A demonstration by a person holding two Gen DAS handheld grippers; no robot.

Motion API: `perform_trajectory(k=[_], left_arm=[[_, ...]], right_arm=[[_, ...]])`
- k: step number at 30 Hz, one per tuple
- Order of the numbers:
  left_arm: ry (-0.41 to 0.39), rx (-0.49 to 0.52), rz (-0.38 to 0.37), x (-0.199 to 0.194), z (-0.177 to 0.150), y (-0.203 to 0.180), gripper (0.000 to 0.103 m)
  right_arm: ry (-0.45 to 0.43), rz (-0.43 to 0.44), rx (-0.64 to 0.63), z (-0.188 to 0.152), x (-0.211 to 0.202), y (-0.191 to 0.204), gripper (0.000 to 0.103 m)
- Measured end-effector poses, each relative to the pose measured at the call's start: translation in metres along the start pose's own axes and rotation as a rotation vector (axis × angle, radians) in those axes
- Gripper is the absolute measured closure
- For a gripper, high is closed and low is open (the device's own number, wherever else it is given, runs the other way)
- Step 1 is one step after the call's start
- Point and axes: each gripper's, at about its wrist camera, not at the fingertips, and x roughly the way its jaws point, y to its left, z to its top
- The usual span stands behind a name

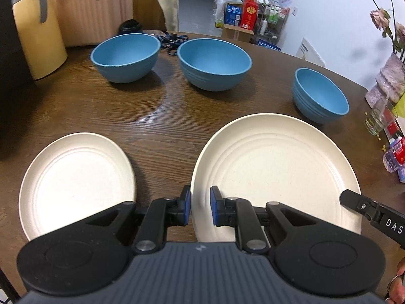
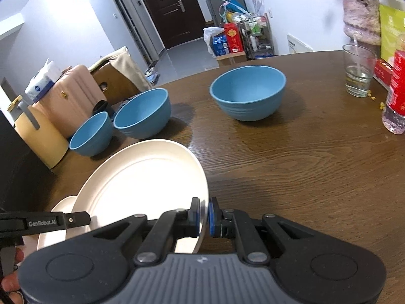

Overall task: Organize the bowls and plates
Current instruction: 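Carry the gripped cream plate toward the other cream plates with both grippers, then lower the cream plate onto the other cream plates with both grippers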

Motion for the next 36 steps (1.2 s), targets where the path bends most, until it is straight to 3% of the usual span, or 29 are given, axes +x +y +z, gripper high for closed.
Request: perform_trajectory(k=[36], left_arm=[[-0.05, -0.163, 0.067, -0.036, -0.009, 0.113, 0.087]], right_arm=[[0.058, 0.085, -0.147, -0.015, 0.015, 0.108, 0.096]])
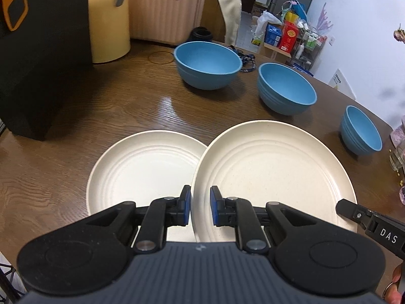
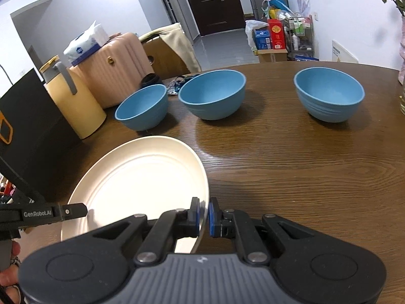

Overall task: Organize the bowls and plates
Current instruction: 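Lower the cream plate onto the other cream plates with both grippers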

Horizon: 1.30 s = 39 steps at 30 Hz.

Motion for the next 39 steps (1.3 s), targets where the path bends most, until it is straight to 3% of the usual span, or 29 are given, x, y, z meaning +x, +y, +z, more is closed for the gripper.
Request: perform_trajectory(k=[19, 39], left_arm=[[0.008, -0.033, 0.031, 0.0, 0.008, 0.062, 0.087], [0.079, 0.037, 0.039, 0.046, 0.023, 0.115, 0.087]], right_arm=[[0.033, 0.024, -0.03, -0.004, 0.026, 0.057, 0.096], [0.061, -0.016, -0.021, -0.016, 0.077, 0.109, 0.096]])
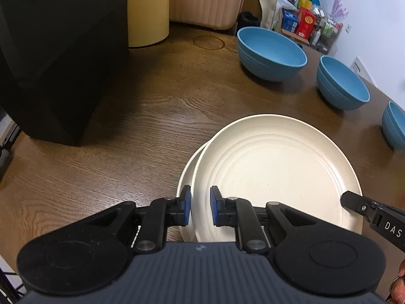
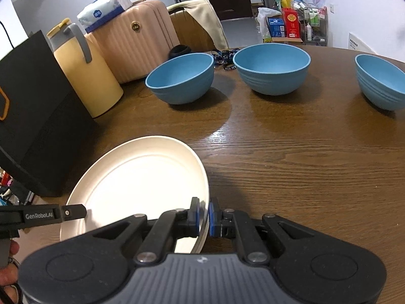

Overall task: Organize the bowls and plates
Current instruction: 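Lower the cream plate onto the other cream plates with both grippers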

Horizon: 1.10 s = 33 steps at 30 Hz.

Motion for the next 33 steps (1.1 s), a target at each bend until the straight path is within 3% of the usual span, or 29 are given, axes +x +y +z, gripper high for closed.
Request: perform_trajectory(k=[26, 33], left_arm=[[0.019, 0.208, 0.015, 0.022, 0.003, 0.0, 0.087], [0.024, 0.24, 0.041, 0.025, 0.002, -0.003, 0.086]], right_arm=[[-0.017, -0.149, -0.059, -0.016, 0.019, 0.034, 0.093], [-0.026, -0.147, -0.052, -0.016, 0.02, 0.033, 0.089]])
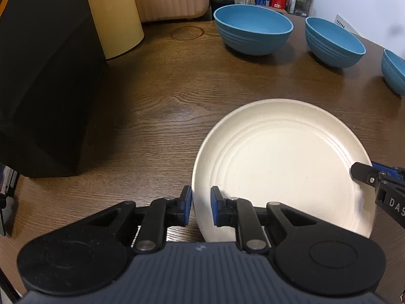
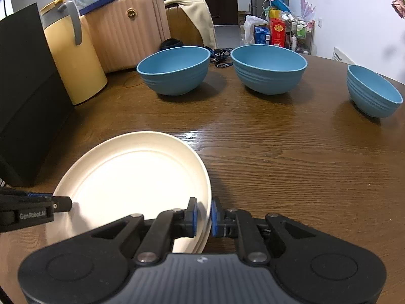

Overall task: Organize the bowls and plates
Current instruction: 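Lower the cream plate onto the other cream plates with both grippers, then open both grippers to release the plate on the stack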

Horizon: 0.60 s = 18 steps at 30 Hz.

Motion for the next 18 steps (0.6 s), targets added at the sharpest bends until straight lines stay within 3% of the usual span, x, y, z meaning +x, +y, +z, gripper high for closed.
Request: perform_trajectory(k=[2, 4, 7, 9, 10, 11, 13, 18], left_arm=[[-0.006, 0.002, 0.007, -0.002, -0.001, 0.0, 0.084], [-0.017, 0.001, 0.012, -0.006, -0.001, 0.002, 0.075], [-0.045, -0.02, 0.029, -0.013, -0.002, 0.009, 0.049], [-0.06, -0.044, 0.024, -0.018, -0.002, 0.015, 0.027], [-0.069, -0.059, 0.021, -0.021, -0.002, 0.017, 0.009], [-0.083, -0.075, 0.023, -0.024, -0.003, 0.02, 0.0], [-0.108, -0.094, 0.016, -0.028, -0.004, 0.024, 0.0], [-0.088, -0.102, -0.013, -0.031, -0.004, 0.026, 0.0]], right_arm=[[0.007, 0.009, 0.022, 0.0, 0.001, -0.003, 0.081], [0.01, 0.033, 0.054, -0.002, 0.0, -0.007, 0.061], [0.006, 0.044, 0.083, -0.005, -0.003, -0.011, 0.036], [0.0, 0.053, 0.107, -0.006, -0.007, -0.014, 0.023], [-0.002, 0.059, 0.119, -0.006, -0.009, -0.016, 0.013], [-0.004, 0.065, 0.134, -0.006, -0.012, -0.018, 0.009], [-0.009, 0.071, 0.154, -0.006, -0.016, -0.021, 0.0], [-0.014, 0.03, 0.194, -0.013, -0.028, -0.028, 0.0]])
